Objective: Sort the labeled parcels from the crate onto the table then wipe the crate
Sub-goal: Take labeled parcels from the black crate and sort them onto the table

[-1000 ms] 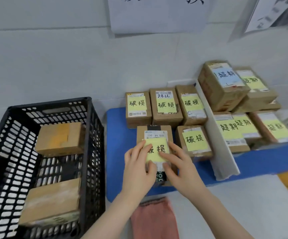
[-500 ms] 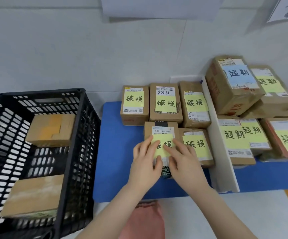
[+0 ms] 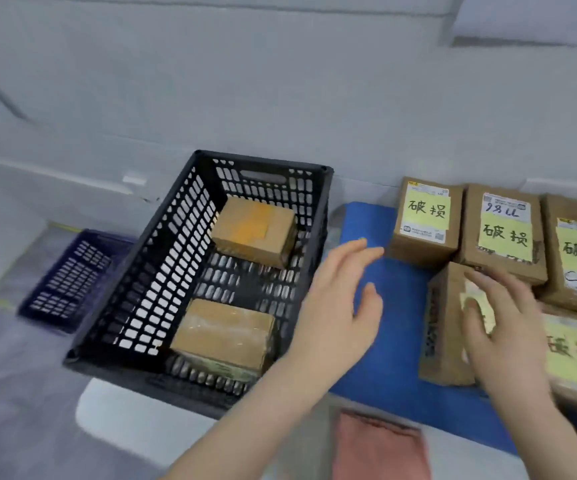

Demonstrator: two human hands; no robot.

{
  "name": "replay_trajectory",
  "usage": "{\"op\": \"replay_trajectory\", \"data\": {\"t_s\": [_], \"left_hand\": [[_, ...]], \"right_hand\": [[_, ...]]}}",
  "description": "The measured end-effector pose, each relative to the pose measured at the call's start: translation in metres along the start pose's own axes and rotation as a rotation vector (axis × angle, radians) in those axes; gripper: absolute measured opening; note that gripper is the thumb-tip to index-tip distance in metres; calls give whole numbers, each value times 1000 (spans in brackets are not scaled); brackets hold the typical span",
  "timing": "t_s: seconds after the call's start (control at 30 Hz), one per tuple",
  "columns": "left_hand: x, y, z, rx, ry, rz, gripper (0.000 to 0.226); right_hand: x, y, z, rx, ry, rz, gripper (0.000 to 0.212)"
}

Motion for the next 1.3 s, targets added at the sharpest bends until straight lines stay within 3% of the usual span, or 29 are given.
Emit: {"op": "replay_trajectory", "data": {"t_s": [0.07,0.17,0.23,0.37,0.57,0.67,0.83,1.03,1.17,1.3], "left_hand": [[-56,44,6,-119,-86,84,42],[-107,133,8,-429,-37,244,49],[-125,179,8,-543,5,287,50],[-140,235,30,-536,76,338,52],[-129,289,85,-431,301,534,58],[-122,307,92,-424,375,580,55],[-120,313,90,-381,342,525,53],[-128,304,95,-328,202,494,49],[-130,314,119,-415,180,354,56],[-124,321,126,-522,205,201,48]], "right_hand": [[33,55,13,-91,76,123,37],[98,133,30,-236,228,166,38],[149,170,40,-311,361,98,38],[240,199,62,-261,637,-123,48],[310,188,81,-109,784,-299,55],[327,178,87,-92,795,-372,53],[339,182,120,-115,653,-383,55],[356,167,138,-36,744,-313,68],[352,165,130,-45,731,-281,67],[341,175,112,-100,681,-254,66]]}}
Point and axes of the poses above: each hand's wrist, its own z-axis towards the middle knuckle, its own x-axis out of the palm, y = z × x, the point moved 7 cm from there along z, towards the middle knuckle, and after that the axes turned 1 degree about y, right-handed, at the moved point
